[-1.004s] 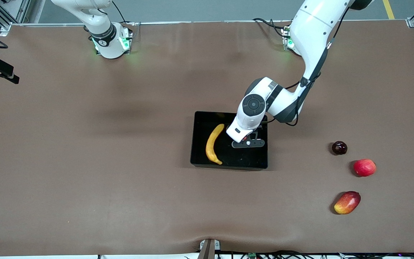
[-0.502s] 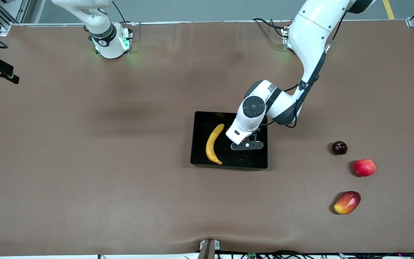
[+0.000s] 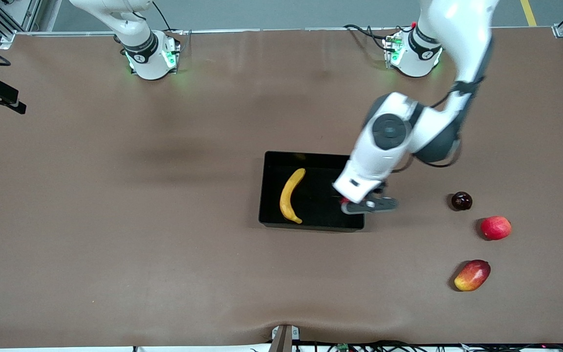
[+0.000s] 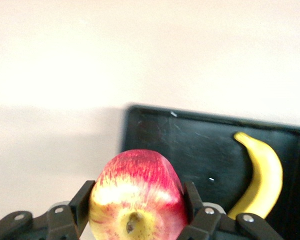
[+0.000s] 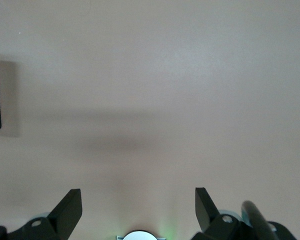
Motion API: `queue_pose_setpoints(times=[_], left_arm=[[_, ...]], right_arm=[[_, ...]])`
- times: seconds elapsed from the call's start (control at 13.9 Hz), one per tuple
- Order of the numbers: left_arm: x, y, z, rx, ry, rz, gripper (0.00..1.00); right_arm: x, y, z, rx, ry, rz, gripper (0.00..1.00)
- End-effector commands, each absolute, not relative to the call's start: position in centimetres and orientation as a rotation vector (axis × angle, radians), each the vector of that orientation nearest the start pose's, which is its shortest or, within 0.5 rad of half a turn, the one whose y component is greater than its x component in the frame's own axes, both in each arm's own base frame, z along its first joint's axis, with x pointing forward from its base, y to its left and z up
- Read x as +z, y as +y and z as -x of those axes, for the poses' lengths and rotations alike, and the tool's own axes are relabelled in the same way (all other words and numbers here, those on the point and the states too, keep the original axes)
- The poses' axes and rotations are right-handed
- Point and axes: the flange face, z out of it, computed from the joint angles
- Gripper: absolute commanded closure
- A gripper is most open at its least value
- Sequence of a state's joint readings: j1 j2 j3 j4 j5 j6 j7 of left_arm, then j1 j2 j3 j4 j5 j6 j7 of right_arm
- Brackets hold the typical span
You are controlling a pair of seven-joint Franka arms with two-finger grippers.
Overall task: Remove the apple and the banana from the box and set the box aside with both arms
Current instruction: 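Carry the apple out of the tray and lower it beside the plum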
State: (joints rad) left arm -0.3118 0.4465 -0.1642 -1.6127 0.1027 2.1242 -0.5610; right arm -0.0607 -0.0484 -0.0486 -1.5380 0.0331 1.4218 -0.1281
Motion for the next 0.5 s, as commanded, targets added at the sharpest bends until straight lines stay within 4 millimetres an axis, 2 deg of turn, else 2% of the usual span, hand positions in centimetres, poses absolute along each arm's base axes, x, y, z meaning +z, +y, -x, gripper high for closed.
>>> queue_pose_setpoints(times=[0.0,0.22,0.36,0.43], left_arm=[[39.3,-23.2,-64.6,-0.095,-0.005,3.143,1.0],[39.1,-16.1,-66.8,-0.085,0.079,3.132,1.0],[37.7,-11.5,-67.9,-0.059,0.102,3.123,1.0],[36.5,-9.2,-68.4,-0.043,0.099,3.118,1.0]], right_arm=[[65.5,-5.8,-51.9,0.096,-0.03,3.084,0.0],[65.5,-5.7,-51.9,0.096,-0.032,3.084,0.0],[65.5,-5.7,-51.9,0.096,-0.032,3.084,0.0],[65.5,-5.7,-51.9,0.096,-0.032,3.084,0.0]])
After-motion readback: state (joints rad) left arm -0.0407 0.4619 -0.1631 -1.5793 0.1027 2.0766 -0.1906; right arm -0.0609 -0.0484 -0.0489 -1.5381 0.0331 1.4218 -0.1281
